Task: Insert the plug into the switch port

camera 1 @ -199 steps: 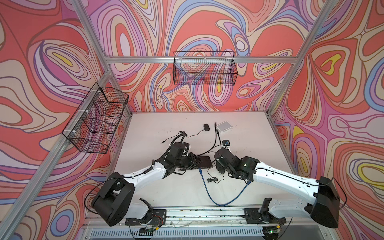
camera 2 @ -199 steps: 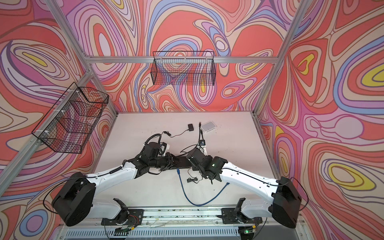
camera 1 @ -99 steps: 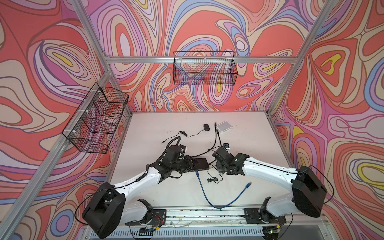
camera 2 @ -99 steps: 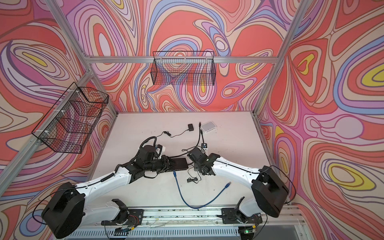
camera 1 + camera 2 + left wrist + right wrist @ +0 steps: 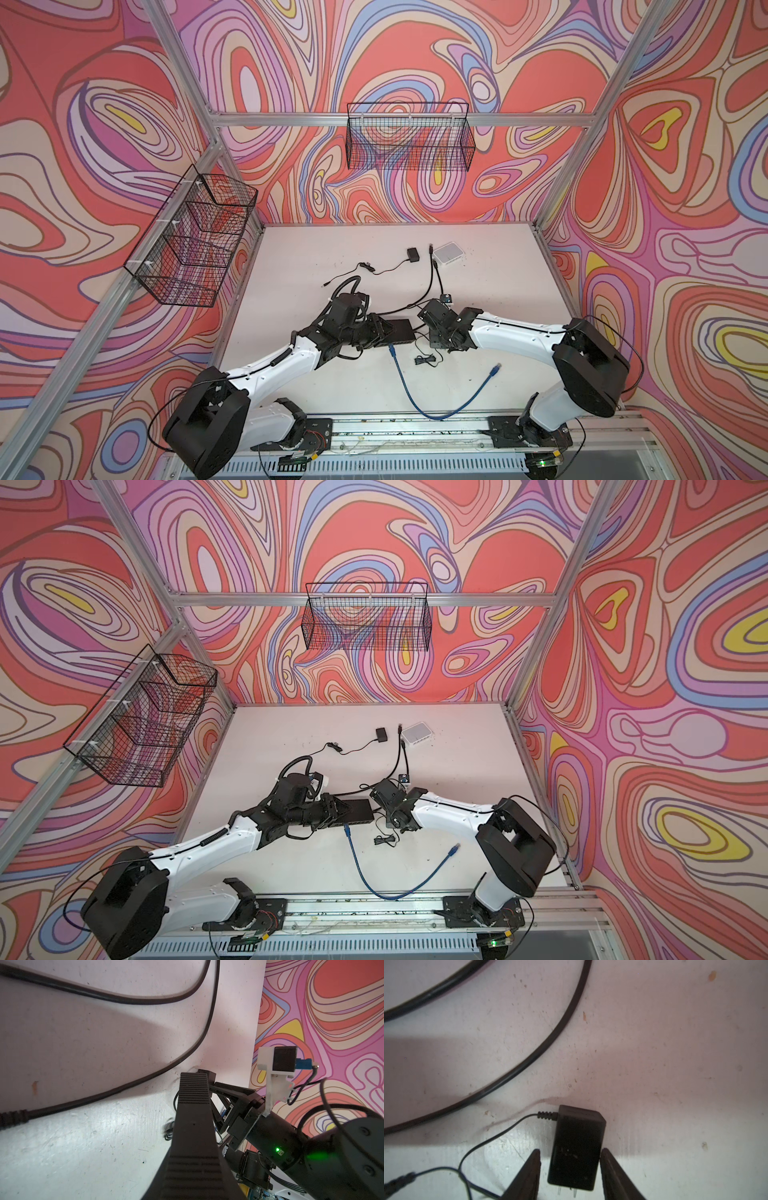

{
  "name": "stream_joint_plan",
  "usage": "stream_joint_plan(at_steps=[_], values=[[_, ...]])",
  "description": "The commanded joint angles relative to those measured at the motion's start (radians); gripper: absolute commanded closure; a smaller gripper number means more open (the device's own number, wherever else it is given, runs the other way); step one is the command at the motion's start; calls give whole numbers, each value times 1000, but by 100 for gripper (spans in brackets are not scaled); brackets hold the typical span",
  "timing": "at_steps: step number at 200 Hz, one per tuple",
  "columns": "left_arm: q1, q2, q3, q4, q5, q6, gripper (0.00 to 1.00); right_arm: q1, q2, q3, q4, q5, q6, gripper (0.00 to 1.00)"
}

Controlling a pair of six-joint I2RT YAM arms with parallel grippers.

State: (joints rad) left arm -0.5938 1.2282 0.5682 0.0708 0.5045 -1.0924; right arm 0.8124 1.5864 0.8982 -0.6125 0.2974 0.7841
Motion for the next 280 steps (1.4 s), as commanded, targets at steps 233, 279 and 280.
stream_joint_plan(at_steps=[233,279,280], values=[[-108,510,475,133,146,80,100,-682,67,10,55,-175,-264,72],[-139,727,707,127,194,74,100,-840,105,54,64,-225,-331,73],[-140,731,711,126,195,74,100,-844,105,55,65,-226,-332,73]])
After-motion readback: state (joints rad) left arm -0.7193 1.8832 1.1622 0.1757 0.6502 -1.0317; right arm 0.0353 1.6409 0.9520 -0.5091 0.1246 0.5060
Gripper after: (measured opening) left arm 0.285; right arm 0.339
